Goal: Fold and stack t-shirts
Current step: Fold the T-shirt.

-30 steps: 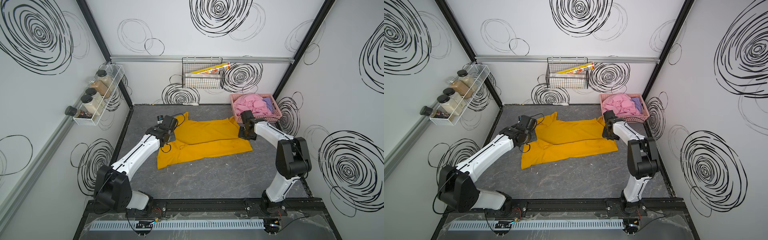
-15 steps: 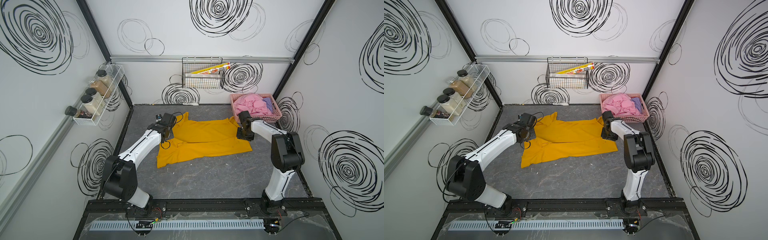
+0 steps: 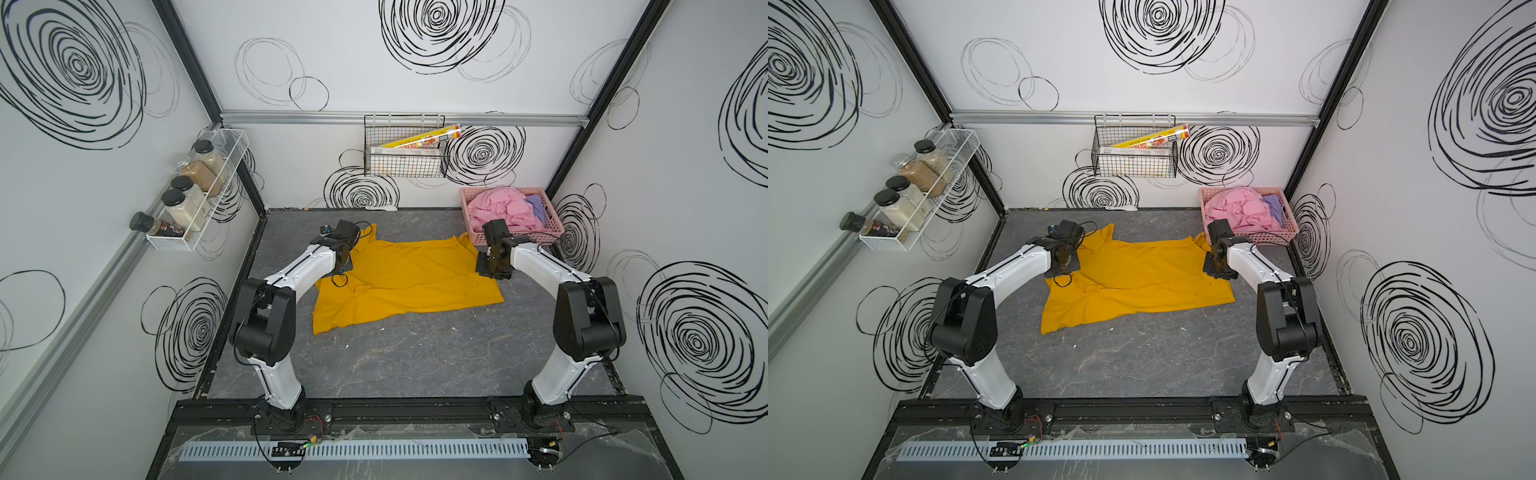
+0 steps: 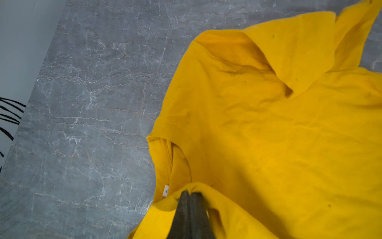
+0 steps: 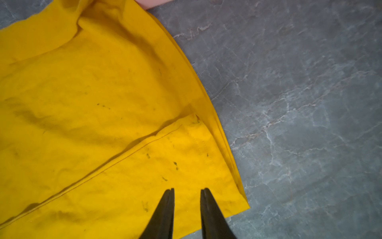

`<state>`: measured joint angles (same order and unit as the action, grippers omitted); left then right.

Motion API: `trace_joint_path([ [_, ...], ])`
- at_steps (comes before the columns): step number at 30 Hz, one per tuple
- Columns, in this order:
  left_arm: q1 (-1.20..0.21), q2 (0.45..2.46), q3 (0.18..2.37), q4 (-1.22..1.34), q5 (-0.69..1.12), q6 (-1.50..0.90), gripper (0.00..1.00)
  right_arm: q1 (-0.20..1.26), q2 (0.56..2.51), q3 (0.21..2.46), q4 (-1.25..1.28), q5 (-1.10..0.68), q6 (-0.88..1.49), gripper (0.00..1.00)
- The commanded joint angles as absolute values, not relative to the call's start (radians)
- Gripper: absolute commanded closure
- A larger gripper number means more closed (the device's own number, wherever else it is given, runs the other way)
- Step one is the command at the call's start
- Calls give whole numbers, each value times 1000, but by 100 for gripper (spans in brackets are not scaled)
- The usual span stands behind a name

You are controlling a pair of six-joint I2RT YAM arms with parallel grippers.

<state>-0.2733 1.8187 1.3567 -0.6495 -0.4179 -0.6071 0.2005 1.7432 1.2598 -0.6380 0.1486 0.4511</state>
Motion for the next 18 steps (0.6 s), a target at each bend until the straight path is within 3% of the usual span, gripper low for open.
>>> trace_joint_path([
  [1,-242,1879,1424,-681,-480,-636,100,199,1707,1227,-627,133,439,75],
  [8,-186,1959,1448,-744,-459,-696,97,199,1684,1194,-620,130,430,75],
  [11,-171,1956,1456,-754,-434,-709,57,199,1684,1192,-620,119,428,74],
  [12,-170,1949,1461,-757,-434,-715,48,199,1683,1192,-620,118,428,73],
  [14,-171,1914,1450,-751,-461,-735,41,199,1681,1192,-618,114,426,73],
  [18,-241,1679,1273,-568,-651,-729,41,199,1672,1187,-614,100,426,73],
])
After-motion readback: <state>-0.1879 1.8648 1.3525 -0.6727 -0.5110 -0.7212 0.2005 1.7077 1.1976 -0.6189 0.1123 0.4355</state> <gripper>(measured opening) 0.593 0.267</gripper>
